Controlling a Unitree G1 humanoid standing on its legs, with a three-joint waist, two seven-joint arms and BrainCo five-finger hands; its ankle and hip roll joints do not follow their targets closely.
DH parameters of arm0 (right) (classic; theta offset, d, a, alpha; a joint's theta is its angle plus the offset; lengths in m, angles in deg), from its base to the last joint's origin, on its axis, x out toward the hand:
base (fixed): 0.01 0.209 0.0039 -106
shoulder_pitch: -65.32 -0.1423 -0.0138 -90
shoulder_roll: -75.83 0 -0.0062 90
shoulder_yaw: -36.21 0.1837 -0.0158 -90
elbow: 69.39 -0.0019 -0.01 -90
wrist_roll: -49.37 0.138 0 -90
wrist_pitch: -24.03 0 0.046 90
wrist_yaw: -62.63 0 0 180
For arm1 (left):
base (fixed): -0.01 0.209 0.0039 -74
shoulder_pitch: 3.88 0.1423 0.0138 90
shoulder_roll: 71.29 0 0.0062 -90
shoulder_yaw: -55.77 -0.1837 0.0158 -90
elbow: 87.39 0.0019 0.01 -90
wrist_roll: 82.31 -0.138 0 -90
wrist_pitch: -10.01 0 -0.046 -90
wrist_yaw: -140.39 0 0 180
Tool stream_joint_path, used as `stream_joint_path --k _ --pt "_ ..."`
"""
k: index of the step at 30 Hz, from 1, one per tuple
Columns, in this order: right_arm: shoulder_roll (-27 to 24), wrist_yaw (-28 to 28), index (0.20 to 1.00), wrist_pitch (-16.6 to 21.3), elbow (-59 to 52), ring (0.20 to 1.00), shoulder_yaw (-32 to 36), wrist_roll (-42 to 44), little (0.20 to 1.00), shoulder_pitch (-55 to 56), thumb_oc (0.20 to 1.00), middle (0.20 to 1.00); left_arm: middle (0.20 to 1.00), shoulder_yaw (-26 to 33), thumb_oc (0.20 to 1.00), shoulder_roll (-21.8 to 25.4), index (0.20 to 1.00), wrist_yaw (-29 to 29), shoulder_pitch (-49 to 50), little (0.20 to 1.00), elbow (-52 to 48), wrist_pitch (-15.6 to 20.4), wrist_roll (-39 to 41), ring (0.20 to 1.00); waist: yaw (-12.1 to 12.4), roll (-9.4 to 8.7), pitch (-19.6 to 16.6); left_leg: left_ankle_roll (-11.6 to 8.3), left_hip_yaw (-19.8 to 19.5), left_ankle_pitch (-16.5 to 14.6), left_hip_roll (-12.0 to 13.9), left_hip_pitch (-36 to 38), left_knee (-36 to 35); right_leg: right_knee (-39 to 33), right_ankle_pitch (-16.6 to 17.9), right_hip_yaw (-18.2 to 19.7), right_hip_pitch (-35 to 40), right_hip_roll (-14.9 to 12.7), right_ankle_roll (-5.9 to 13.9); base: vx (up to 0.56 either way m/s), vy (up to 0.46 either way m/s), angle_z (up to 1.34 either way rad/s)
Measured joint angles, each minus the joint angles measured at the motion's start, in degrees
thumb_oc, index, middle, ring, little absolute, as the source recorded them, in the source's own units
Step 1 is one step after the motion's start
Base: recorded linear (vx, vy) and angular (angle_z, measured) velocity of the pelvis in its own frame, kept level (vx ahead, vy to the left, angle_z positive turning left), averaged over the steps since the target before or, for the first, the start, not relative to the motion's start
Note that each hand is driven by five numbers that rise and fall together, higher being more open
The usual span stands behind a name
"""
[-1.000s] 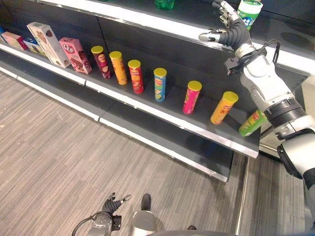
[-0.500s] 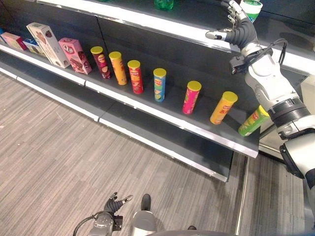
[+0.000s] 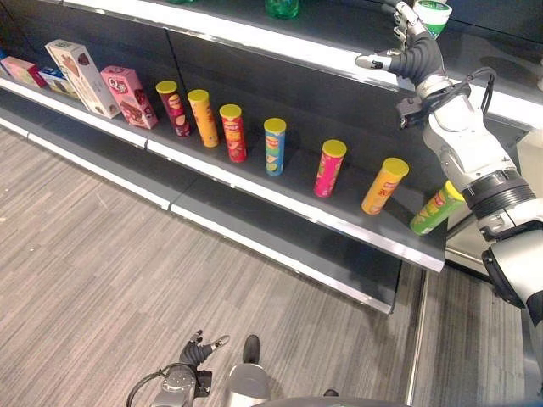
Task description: Put the goods on the table back onto the shelves and tidy them up.
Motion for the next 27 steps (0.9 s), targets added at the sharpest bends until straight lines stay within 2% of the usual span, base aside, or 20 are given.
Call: stream_joint_path --k 27 --pt "-1.1 -0.4 1.000 -0.2 -0.3 1.000 -0.2 0.0 1.000 0.0 1.000 1.000 1.000 0.0 1.000 0.0 1.000 0.0 -0.1 1.000 -0.1 0.0 0.0 1.000 0.0 0.22 -0.1 0.01 0.0 0.0 0.0 0.0 0.0 0.1 0.0 0.0 0.0 0.0 0.00 0.00 0.000 0.00"
